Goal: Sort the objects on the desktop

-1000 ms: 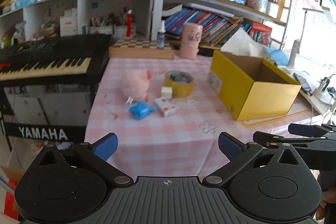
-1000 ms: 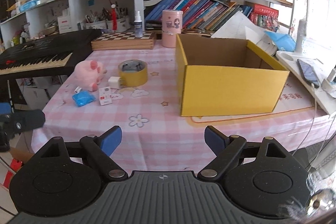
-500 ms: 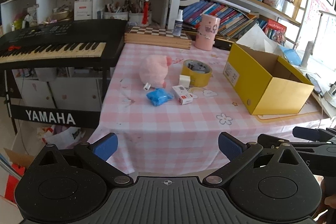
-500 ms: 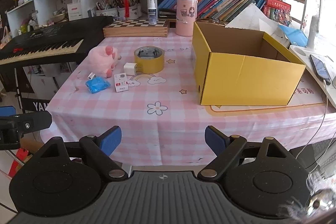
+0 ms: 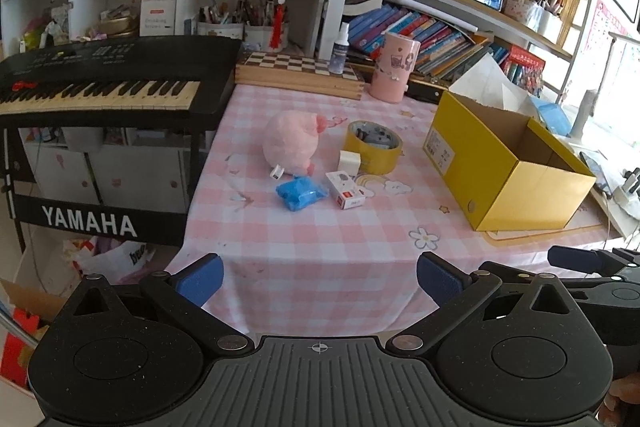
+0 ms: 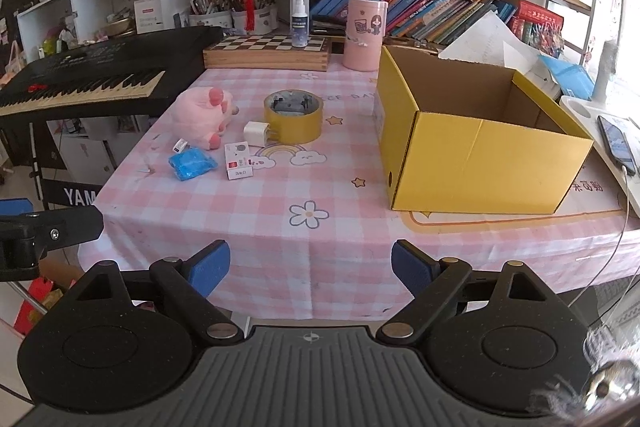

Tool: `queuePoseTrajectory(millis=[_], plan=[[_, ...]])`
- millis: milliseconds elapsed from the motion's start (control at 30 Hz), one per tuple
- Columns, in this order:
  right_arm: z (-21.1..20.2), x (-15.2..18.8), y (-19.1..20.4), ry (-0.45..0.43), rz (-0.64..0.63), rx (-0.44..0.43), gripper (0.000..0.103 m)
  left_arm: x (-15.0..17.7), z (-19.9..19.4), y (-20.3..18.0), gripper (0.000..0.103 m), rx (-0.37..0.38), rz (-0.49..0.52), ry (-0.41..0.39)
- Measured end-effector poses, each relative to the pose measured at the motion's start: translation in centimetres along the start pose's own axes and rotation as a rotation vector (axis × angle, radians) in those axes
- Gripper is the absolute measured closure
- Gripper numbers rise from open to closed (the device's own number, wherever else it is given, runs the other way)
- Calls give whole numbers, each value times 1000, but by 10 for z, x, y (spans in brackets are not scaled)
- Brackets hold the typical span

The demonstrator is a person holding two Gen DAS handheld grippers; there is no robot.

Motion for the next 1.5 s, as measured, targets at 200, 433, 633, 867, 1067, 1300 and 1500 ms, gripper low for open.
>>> queuePoseTrajectory(millis=[200, 433, 633, 867, 1067, 1300, 1500], plan=[[8, -4, 0, 13, -11, -14, 16, -1, 6, 0, 0, -10, -4, 9], [28, -17, 2, 26, -32, -52, 16, -9, 17, 9, 0, -52, -28, 3], [50, -33, 3, 38, -61, -85, 18, -19, 34, 14, 1, -74, -46, 6], [87, -49, 8, 103, -116, -143, 47, -34, 60, 10, 9, -79, -31, 9], [116, -61, 10, 139, -138, -187, 50, -45, 82, 16, 10, -91, -58, 23], [149, -73, 17, 163, -167, -221, 50, -55, 101, 21, 10, -107, -67, 35], [176, -82, 27, 180, -201, -244, 50, -60, 111, 27, 10, -118, -84, 52]])
Point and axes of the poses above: each gripper's, at about its wrist camera, not at the fingertips, and z roughly the way its jaws point, y to its left, x to its underside, the point moved 1 cm from there along z, roughly the way its jaws point, and after that the axes turned 4 degrees about -x, right-handed, at the moved point
